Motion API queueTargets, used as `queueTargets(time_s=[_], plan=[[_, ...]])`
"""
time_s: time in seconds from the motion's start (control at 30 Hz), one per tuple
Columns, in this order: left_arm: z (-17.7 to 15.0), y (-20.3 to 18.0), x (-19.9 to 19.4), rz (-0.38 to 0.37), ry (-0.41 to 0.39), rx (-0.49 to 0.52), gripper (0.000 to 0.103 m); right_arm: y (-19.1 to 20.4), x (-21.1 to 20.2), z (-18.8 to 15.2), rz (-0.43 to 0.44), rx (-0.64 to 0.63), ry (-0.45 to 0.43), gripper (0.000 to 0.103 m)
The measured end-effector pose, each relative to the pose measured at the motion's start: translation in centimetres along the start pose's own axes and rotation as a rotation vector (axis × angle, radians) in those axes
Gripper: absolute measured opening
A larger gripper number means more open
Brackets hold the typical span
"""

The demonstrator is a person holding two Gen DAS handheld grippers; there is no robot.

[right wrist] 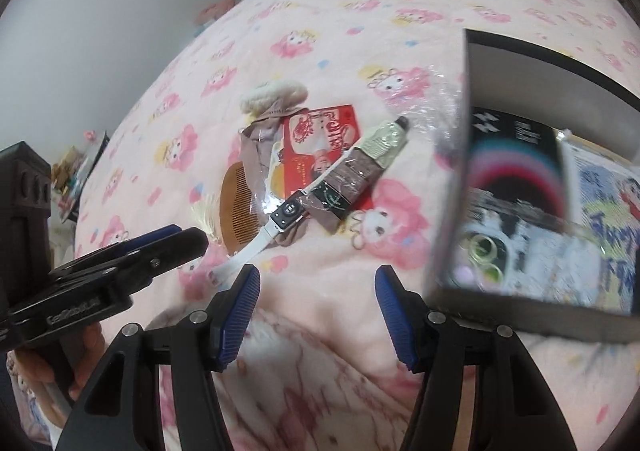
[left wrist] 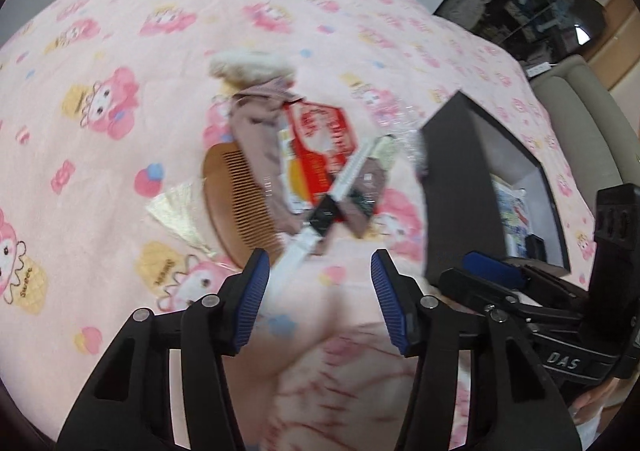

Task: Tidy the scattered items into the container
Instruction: 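Move the left gripper to the white smartwatch on the bedspread, then grasp the white watch strap with the left gripper and lift it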

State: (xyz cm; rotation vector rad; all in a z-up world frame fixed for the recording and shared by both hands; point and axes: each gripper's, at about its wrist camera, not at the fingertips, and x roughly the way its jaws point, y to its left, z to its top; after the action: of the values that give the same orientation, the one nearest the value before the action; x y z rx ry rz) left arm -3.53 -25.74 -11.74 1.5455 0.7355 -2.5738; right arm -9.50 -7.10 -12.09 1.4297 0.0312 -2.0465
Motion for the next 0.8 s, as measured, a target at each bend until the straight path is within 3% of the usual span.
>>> queueTargets(time_s=[0.23, 0.47, 0.63, 0.8], plan=[[-0.5, 2.8, 3.5, -0.012, 0.094, -0.035, 0.053, 2.5, 2.5, 1.0, -0.094, -0.109, 0.042, 0.056], [-1.5, 4.5, 6.2, -0.037, 0.175, -0.067, 0.053, 3.0, 3.6, 1.0, 0.014, -0.083, 0.091, 0.056], [-2.0, 4.2, 5.9, -0.076, 0.140, -0.057, 0.008, 2.2, 4.9, 0.9, 0.001, -0.041, 0.125, 0.056], [-1.5, 5.8, 2.8, -0.092, 0.023, -0.090, 0.002, 2.2, 5.0, 1.1, 0.022, -0.032, 0.132, 0.056]])
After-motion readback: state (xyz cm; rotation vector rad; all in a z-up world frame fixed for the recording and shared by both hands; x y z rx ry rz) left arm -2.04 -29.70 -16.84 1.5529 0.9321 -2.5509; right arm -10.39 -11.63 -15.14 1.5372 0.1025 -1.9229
